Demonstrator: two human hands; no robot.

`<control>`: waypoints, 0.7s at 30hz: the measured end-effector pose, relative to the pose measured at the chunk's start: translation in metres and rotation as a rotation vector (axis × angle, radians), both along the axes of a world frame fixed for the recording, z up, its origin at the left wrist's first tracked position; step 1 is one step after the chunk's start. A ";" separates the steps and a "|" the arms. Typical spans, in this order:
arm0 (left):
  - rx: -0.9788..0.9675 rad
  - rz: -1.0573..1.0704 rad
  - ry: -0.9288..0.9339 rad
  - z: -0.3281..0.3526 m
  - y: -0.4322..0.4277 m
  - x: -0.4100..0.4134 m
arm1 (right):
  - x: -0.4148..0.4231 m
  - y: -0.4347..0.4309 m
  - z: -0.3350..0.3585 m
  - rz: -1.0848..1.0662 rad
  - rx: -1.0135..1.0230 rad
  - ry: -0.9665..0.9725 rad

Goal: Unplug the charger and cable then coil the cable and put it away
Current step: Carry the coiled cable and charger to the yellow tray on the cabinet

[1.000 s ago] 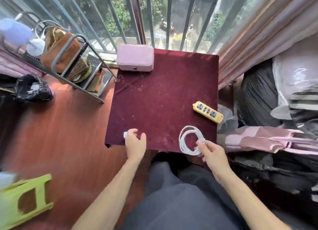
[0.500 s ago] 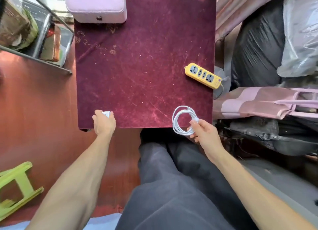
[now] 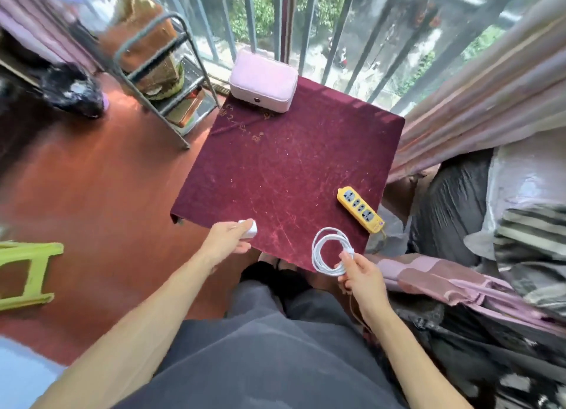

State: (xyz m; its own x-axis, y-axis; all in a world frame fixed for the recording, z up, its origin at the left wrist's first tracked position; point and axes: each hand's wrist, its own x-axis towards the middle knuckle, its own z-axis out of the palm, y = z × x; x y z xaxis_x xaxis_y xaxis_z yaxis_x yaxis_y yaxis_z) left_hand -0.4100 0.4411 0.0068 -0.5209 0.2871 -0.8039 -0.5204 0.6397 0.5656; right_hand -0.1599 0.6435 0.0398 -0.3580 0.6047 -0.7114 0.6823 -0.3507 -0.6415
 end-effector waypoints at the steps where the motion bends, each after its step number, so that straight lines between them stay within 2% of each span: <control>1: 0.020 0.049 0.013 0.011 -0.005 0.014 | 0.001 0.003 0.004 0.040 0.009 0.018; 5: 0.048 0.302 -0.015 0.043 -0.040 0.070 | -0.009 0.006 0.013 0.211 0.044 0.108; 11: 0.040 0.845 -0.061 0.057 -0.117 0.135 | -0.062 -0.016 0.019 0.493 0.012 0.185; 21: -0.008 1.312 -0.052 0.060 -0.227 0.170 | -0.170 -0.143 0.029 0.928 -0.082 0.205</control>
